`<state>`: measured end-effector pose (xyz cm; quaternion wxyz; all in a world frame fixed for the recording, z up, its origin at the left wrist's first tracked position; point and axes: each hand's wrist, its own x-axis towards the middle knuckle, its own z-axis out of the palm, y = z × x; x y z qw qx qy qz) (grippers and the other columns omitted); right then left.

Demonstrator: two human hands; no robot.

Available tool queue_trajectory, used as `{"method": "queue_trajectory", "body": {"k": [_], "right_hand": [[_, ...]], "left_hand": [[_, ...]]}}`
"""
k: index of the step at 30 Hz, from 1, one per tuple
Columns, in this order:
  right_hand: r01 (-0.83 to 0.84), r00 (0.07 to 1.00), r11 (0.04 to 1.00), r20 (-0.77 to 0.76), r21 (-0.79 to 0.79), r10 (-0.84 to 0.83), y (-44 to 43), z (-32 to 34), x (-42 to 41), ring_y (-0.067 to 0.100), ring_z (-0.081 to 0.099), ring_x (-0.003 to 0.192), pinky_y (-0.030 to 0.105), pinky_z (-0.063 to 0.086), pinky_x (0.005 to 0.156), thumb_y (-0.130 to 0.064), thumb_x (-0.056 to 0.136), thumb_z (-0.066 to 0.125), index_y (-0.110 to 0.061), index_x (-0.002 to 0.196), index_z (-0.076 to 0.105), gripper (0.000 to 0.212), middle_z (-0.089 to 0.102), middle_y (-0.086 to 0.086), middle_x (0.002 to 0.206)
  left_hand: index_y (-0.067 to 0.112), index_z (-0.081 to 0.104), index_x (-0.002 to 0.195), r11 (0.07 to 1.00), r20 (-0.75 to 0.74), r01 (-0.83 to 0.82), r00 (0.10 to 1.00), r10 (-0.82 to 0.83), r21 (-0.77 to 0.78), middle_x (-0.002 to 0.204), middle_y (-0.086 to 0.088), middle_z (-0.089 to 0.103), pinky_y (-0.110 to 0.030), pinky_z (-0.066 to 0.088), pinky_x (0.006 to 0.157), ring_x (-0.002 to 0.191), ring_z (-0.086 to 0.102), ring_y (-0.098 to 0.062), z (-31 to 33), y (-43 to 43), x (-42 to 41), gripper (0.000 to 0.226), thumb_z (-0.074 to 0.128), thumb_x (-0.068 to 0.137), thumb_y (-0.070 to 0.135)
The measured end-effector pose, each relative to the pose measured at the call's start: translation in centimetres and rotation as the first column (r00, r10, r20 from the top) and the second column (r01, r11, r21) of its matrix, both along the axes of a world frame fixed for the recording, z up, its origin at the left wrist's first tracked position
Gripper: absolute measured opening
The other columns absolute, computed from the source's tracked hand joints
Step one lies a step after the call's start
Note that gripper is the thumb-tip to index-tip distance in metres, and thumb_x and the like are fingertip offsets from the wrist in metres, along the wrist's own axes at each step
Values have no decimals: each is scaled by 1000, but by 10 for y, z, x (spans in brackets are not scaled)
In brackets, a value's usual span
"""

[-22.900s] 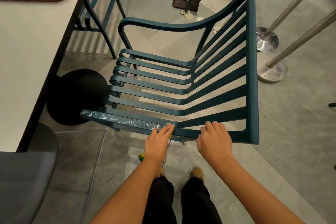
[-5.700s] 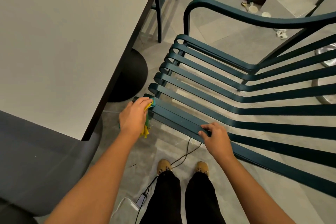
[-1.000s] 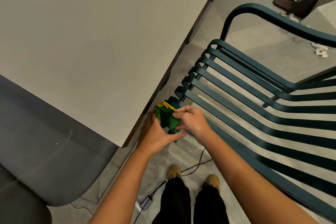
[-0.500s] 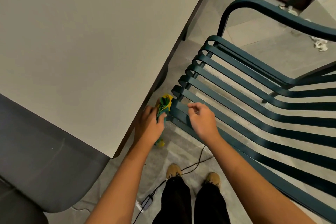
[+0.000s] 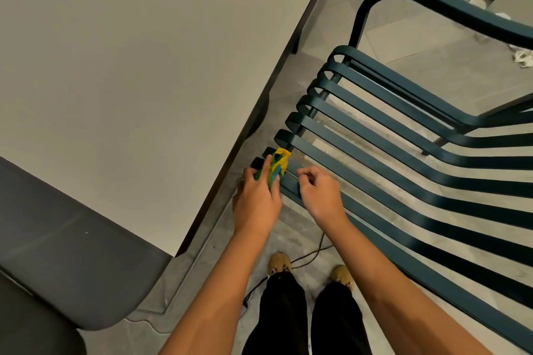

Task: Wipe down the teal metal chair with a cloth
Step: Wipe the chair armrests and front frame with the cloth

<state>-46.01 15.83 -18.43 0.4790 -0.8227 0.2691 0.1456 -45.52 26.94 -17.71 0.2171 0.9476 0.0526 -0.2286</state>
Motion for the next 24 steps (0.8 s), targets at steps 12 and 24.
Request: {"method": "queue_trajectory", "body": {"k": [12,24], "right_hand": [[-66,997,998,-29,15,67,-7,1,-1,19,52,82,29,43,78,-12,93,46,-7,105,65,24,64,14,108],[-109,993,994,-45,14,109,-10,6,1,21,56,102,30,44,90,-13,93,46,-7,105,67,24,61,10,115]], "left_hand": [[5,50,120,961,-119,-236,968,220,-145,119,-17,55,-29,35,75,106,54,-32,1,19,32,34,40,97,27],[12,48,123,989,-39,-62,998,57,-134,132,-3,45,-32,43,84,104,54,-23,-5,15,42,28,39,97,15]]}}
